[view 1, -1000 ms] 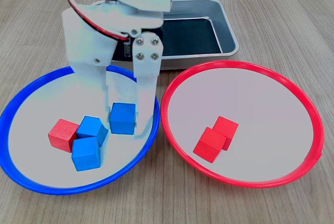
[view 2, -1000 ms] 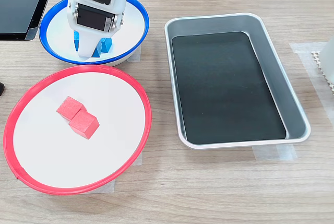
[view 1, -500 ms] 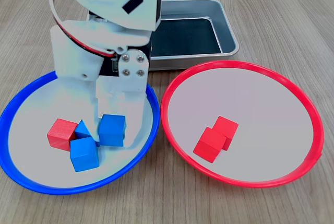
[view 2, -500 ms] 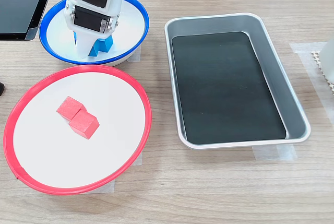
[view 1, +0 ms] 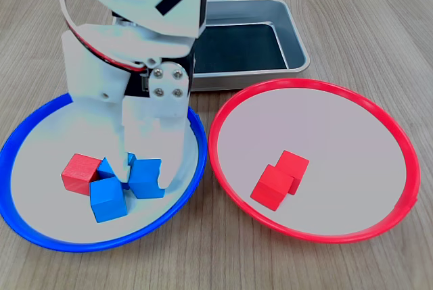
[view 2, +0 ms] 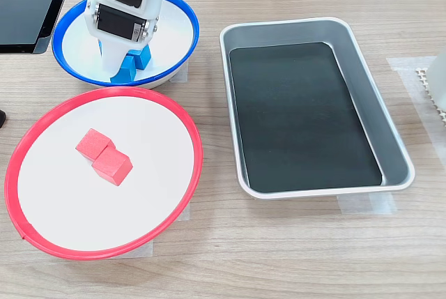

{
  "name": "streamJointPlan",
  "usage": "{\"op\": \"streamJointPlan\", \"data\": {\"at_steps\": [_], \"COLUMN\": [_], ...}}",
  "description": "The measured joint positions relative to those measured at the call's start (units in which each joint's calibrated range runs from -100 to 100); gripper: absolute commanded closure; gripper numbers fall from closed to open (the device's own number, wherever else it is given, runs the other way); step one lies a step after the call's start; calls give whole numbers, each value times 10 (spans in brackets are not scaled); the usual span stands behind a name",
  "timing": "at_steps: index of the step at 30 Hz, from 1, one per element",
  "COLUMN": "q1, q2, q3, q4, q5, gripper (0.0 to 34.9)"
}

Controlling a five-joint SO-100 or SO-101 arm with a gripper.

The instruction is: Relocate any misplaced blocks to their matching dishes.

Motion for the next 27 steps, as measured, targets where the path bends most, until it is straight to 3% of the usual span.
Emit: {"op": "streamJointPlan", "data": {"at_steps": [7,12,18,23,27], "q1": [-15,-18,-6,36,42], "q2": [-66,-135,-205,-226,-228], "q3": [19,74,190,243,249], "q4": [0,-17,-65,-43,-33], "q5": [-30,-76,-169,-270,-301], "gripper": [262,283,275,281,274]}}
